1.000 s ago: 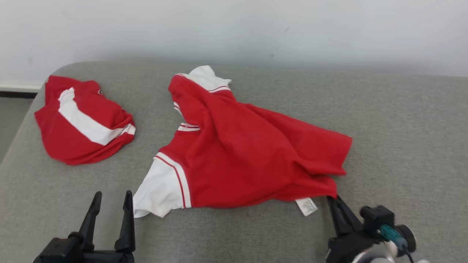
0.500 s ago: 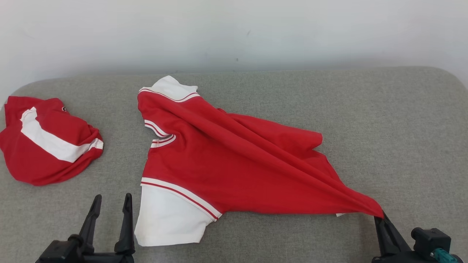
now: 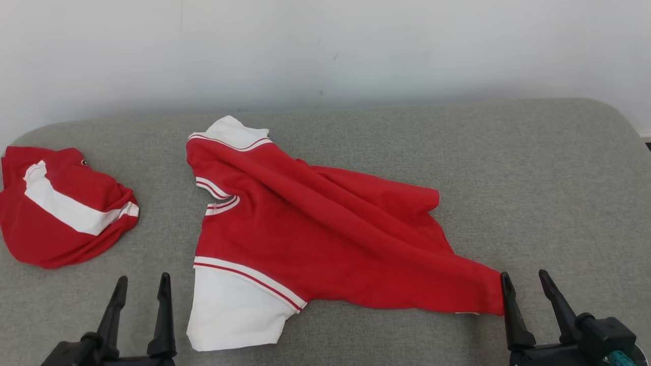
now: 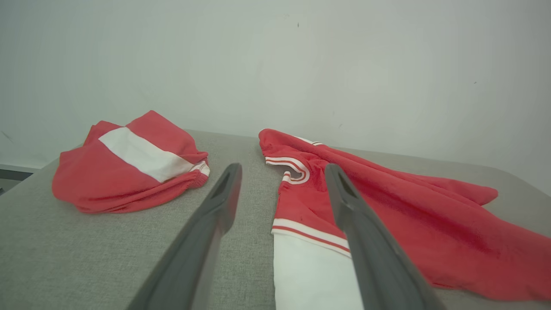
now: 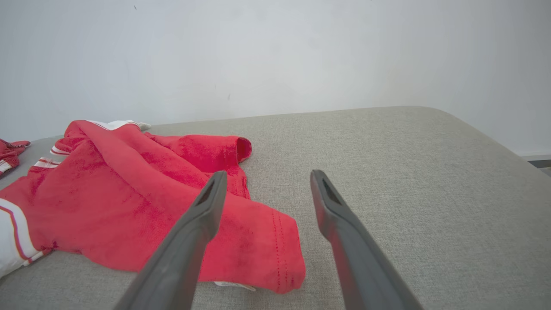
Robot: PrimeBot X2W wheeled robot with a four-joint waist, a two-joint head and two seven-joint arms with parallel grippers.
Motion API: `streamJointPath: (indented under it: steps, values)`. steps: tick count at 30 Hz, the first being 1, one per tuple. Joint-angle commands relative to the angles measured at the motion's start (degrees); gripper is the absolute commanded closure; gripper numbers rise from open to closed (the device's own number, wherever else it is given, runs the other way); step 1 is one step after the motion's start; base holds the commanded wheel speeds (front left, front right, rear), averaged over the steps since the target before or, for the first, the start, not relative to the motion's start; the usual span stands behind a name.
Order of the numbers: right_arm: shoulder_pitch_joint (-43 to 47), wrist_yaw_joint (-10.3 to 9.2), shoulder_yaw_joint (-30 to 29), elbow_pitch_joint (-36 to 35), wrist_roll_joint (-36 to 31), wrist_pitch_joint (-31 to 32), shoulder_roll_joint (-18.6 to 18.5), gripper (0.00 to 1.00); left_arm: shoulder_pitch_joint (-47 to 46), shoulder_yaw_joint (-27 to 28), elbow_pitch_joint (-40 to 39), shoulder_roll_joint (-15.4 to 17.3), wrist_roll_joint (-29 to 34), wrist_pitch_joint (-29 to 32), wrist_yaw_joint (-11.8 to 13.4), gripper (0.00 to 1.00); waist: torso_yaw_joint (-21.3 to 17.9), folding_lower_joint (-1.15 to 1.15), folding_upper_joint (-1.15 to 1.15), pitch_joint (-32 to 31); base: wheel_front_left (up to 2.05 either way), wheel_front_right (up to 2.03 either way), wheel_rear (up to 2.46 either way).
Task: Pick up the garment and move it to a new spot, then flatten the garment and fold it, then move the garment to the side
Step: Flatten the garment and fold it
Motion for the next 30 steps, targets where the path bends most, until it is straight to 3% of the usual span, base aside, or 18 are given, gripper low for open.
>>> streamJointPath:
  steps: [1,11,30]
  values:
    - [1.04,-0.13,-0.03,-1.53,-0.68,-1.1,0.63,0.0,0.69,0.62,-0.54,-0.11,0.7,-0.04,0.08,0.0,-0.35,0.0,0.0,-0.49,0.0,0.0,0.0]
    - [2.91,-0.13,-0.42,-6.62,-1.43,-3.3,3.08,0.0,1.38,2.44,-1.62,-0.26,1.56,-0.04,0.08,0.0,-0.67,0.0,0.0,-1.47,0.0,0.0,0.0]
    - [4.45,-0.13,-0.58,-7.43,-3.17,-3.44,4.67,0.0,2.44,4.19,-0.64,-0.35,5.65,-0.04,0.08,0.0,-0.11,0.0,0.0,-1.9,0.0,0.0,0.0]
